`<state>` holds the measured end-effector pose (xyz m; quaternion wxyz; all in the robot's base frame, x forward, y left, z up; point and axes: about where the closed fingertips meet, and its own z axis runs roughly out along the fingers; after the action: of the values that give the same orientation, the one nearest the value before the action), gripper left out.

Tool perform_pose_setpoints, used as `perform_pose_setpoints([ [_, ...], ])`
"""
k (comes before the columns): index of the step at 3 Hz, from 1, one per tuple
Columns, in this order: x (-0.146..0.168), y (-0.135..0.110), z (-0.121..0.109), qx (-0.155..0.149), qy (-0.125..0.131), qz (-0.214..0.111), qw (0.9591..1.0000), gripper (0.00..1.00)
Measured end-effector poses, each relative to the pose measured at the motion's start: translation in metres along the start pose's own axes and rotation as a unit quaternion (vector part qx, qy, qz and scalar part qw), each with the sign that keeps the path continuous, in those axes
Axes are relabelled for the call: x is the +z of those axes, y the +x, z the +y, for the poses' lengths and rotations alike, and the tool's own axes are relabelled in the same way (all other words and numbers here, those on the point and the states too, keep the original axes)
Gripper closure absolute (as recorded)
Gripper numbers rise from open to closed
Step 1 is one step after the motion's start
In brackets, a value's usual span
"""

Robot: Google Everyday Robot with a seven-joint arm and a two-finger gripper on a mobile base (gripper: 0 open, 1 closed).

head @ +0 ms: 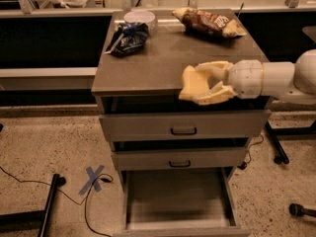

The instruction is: Place sponge into bottom drawer

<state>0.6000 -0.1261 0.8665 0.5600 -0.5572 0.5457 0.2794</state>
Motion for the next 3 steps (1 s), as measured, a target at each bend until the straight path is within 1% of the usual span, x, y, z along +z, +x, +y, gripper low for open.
perform_pose_setpoints([
  [1,-0.036,0.053,0.027,0.003,0.001,0.035,0.9994,1.0],
  [2,-0.054,0.123,0.056,0.037,-0.015,0.082,0.9959,1.0],
  [3,-0.048,0.129,0.057,0.036,-0.012,0.081,0.996,1.0],
])
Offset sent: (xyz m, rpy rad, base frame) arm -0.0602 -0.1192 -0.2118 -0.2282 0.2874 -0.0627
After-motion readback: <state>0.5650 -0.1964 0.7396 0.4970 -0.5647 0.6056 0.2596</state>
